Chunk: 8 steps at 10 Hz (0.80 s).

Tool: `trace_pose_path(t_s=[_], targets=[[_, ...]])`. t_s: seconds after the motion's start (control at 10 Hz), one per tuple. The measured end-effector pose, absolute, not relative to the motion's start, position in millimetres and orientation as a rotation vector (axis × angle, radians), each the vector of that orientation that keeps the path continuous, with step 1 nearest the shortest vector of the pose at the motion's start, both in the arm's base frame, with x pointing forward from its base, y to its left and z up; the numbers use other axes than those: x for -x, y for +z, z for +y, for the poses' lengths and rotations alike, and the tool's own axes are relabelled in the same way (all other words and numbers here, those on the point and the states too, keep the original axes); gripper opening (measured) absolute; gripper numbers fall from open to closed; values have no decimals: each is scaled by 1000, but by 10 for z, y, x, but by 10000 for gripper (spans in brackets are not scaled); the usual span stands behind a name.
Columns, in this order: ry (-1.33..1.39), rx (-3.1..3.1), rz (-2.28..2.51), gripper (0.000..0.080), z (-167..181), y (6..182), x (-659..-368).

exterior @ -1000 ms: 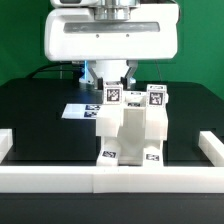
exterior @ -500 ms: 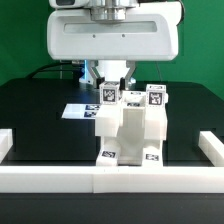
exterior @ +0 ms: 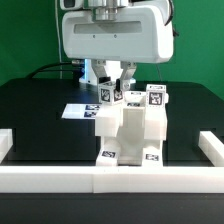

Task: Assemble chair

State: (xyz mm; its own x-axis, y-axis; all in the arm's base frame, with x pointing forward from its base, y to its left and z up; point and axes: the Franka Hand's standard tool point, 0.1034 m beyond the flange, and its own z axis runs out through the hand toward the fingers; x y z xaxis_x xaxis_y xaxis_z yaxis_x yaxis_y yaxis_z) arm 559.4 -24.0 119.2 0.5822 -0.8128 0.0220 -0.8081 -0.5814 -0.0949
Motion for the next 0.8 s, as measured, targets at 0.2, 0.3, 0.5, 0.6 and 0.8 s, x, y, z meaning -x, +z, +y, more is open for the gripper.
trace_pose_path(t_s=[0.2, 0.3, 0.5, 0.6, 0.8], targets=[[-109, 2599, 1614, 285, -229, 1192, -5620], [-106, 2546, 1692, 285, -228, 1194, -5622], [-102, 2486, 1775, 285, -220, 1196, -5625], [-103, 2503, 1752, 285, -221, 1195, -5624], [-97, 2555, 1683, 467, -217, 1190, -5614]])
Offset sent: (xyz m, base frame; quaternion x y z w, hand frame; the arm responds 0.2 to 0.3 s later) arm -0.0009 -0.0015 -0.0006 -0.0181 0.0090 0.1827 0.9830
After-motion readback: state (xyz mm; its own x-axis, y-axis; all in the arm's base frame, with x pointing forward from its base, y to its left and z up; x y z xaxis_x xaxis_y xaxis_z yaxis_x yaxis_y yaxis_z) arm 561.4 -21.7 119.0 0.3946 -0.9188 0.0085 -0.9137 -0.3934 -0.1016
